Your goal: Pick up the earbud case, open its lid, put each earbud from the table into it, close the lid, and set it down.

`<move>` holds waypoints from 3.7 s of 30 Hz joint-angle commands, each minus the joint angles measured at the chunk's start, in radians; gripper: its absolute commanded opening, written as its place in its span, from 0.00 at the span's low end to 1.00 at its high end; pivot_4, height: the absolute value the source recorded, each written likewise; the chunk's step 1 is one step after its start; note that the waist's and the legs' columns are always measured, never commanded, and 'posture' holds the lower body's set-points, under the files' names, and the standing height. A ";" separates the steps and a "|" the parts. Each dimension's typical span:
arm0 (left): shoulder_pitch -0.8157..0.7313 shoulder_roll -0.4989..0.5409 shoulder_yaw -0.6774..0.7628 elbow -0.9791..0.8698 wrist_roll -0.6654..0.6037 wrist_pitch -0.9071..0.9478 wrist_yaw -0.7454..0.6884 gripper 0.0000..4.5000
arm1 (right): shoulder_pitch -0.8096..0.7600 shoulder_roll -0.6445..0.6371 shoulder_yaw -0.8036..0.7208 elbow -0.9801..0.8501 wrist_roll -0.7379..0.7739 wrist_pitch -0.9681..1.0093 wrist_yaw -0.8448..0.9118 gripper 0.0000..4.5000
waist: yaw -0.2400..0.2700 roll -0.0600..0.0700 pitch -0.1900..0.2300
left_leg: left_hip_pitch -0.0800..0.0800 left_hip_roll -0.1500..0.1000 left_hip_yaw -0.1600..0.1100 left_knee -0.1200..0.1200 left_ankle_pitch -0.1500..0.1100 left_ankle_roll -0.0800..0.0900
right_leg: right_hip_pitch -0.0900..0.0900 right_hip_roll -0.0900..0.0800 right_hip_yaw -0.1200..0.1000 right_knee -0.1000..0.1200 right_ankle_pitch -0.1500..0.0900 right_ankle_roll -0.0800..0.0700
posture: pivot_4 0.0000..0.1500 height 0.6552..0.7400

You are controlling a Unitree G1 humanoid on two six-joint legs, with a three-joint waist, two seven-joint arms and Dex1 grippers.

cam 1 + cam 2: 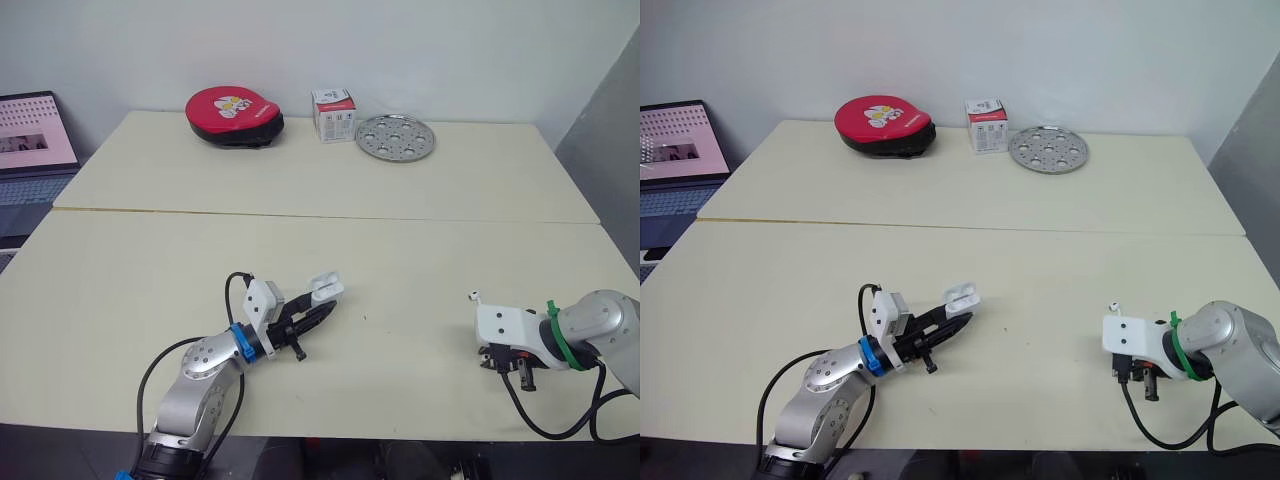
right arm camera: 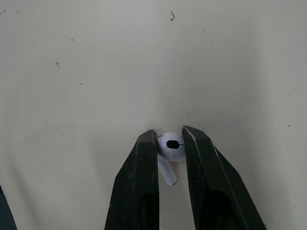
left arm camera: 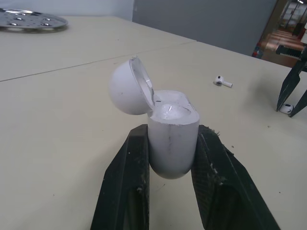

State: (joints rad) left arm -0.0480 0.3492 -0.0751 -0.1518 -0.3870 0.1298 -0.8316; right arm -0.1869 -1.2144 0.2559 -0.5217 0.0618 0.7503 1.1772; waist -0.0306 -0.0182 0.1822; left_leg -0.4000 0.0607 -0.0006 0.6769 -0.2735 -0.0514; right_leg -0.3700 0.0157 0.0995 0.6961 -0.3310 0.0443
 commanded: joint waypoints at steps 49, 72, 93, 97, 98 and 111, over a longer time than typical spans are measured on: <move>-0.130 -0.102 -0.028 -0.022 -0.002 -0.057 0.062 0.18 | -0.141 1.087 -0.129 0.009 0.459 0.021 -0.723 0.09 | -0.003 -0.002 0.001 | -0.007 0.000 -0.005 0.000 0.000 0.000 | -0.007 0.001 -0.004 0.002 0.000 0.000 | 1.00 1.00; -0.132 -0.113 -0.027 -0.035 -0.004 -0.038 0.080 0.18 | -0.084 1.024 -0.104 -0.072 0.462 -0.040 -0.754 0.71 | -0.002 -0.002 0.001 | -0.008 0.000 -0.005 0.000 0.000 0.000 | -0.007 0.001 -0.003 0.001 0.000 0.000 | 1.00 1.00; -0.134 -0.086 -0.006 0.024 0.003 -0.078 0.048 0.18 | 0.647 0.433 -0.847 -0.004 0.359 -0.356 -0.313 0.71 | 0.001 -0.002 0.001 | -0.004 -0.001 -0.003 -0.001 0.000 0.000 | -0.001 0.000 -0.002 -0.004 0.000 0.001 | 1.00 1.00; -0.141 -0.089 -0.009 0.034 0.005 -0.087 0.045 0.18 | 0.692 0.454 -0.890 0.076 0.347 -0.407 -0.299 0.85 | -0.003 -0.002 0.001 | 0.000 -0.001 0.001 -0.001 0.000 0.000 | 0.002 0.001 0.001 -0.004 0.000 0.001 | 1.00 1.00; -0.143 -0.089 -0.009 0.037 0.005 -0.089 0.045 0.18 | 0.696 0.455 -0.897 0.087 0.346 -0.414 -0.297 0.93 | -0.003 -0.002 0.001 | 0.000 -0.001 0.001 -0.001 0.000 0.000 | 0.002 0.001 0.002 -0.004 0.000 0.001 | 1.00 1.00; -0.138 -0.085 -0.016 0.036 0.008 -0.095 0.035 0.18 | 0.542 0.451 -0.770 0.051 0.342 -0.298 -0.403 1.00 | -0.002 -0.001 0.001 | 0.000 -0.001 0.001 -0.001 0.000 0.000 | 0.002 0.001 0.002 -0.004 0.000 0.001 | 1.00 1.00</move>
State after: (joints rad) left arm -0.1800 0.2678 -0.0929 -0.0936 -0.3769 0.0563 -0.7963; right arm 0.3791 -0.7725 -0.5318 -0.4453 0.3987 0.4263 0.8142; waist -0.0324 -0.0197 0.1831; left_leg -0.4003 0.0597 -0.0001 0.6758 -0.2736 -0.0514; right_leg -0.3680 0.0164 0.1010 0.6921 -0.3307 0.0451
